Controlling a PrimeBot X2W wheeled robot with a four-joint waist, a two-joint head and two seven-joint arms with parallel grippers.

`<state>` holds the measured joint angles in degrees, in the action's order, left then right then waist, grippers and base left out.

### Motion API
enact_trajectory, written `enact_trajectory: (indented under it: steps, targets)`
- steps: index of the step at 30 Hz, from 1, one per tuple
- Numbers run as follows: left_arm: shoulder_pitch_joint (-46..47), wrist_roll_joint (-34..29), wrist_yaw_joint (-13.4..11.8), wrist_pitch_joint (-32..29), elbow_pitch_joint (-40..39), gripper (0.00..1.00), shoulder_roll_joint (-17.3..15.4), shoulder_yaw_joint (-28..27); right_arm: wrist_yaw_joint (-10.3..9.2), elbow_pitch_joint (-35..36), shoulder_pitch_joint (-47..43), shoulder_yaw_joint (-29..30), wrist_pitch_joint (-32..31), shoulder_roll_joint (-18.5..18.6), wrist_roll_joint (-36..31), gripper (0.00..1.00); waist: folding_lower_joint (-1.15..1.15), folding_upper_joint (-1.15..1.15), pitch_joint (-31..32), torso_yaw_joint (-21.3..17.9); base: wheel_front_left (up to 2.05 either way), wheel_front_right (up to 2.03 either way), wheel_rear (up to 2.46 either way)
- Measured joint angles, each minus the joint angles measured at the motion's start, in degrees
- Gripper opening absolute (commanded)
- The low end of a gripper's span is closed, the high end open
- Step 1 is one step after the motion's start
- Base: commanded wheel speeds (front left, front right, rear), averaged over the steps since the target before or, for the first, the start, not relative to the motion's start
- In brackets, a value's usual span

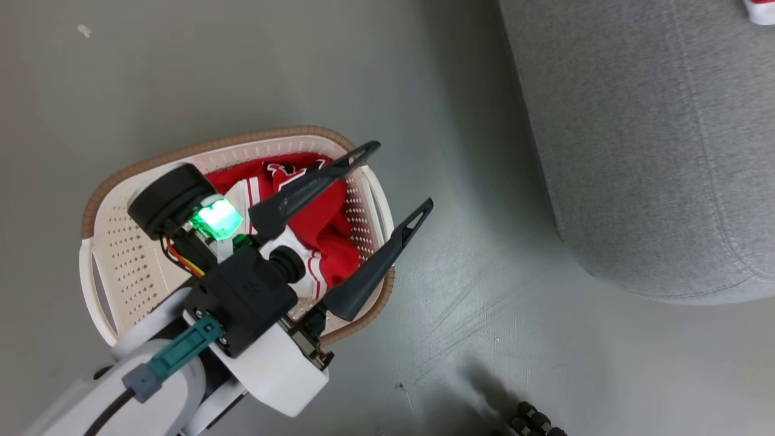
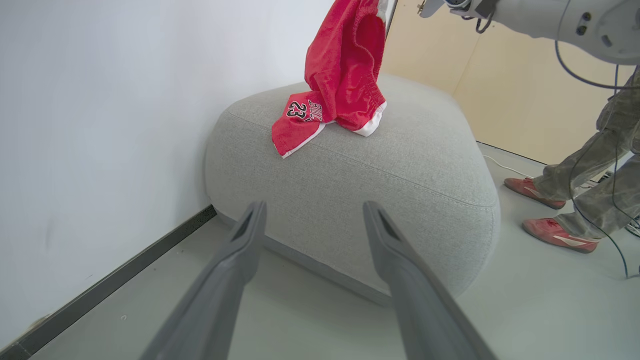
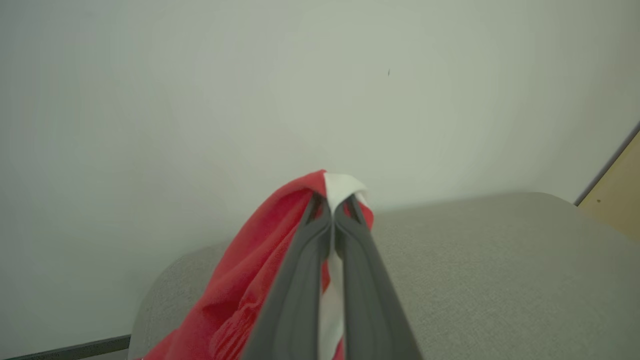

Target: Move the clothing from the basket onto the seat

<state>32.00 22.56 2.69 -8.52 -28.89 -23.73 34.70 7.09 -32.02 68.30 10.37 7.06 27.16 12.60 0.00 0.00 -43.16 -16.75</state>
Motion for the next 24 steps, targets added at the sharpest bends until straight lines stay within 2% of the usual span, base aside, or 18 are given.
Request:
enact_trajectory:
  steps: [5, 12, 20, 21, 23, 24]
  targets:
    - [0.60, -0.47, 0.00, -0.09, -0.20, 1.00, -0.32, -0.74, -0.01, -3.19, 0.02, 1.48, -0.74, -0.29, 0.69, 0.00, 0.00, 0.00, -1.69, 0.51, 0.00, 0.00, 0.00]
    - [2.77, -0.62, 0.04, -0.51, -0.48, 1.00, -0.60, -1.45, 0.00, -8.12, 0.38, 1.62, -4.95, -2.22, 2.92, 0.00, 0.00, 0.00, -4.36, 1.07, 0.00, 0.00, 0.00]
    - [3.83, -1.13, 0.08, -0.57, -0.36, 1.00, -1.67, -2.38, 0.00, -10.56, 2.69, 1.81, -6.48, -4.27, 3.96, 0.00, 0.00, 0.00, -5.99, 0.60, 0.00, 0.00, 0.00]
    - [3.87, -1.16, 0.08, -0.56, -0.26, 1.00, -1.78, -2.54, 0.00, -10.90, 2.66, 1.86, -6.48, -4.69, 3.96, 0.08, 0.00, 0.00, -6.01, 0.40, 0.00, 0.00, 0.00]
    - [3.87, -1.18, 0.25, -0.49, 0.08, 1.00, -1.82, -2.54, 0.00, -11.49, 2.62, 2.16, -6.47, -4.93, 3.92, 0.63, 0.00, 0.00, -5.96, 0.06, 0.00, 0.00, 0.00]
    - [3.87, -1.18, 0.26, -0.48, 0.13, 1.00, -1.81, -2.54, 0.00, -11.65, 2.61, 2.55, -6.47, -4.82, 3.63, 1.00, 0.00, 0.00, -5.89, -0.09, 0.00, 0.00, 0.00]
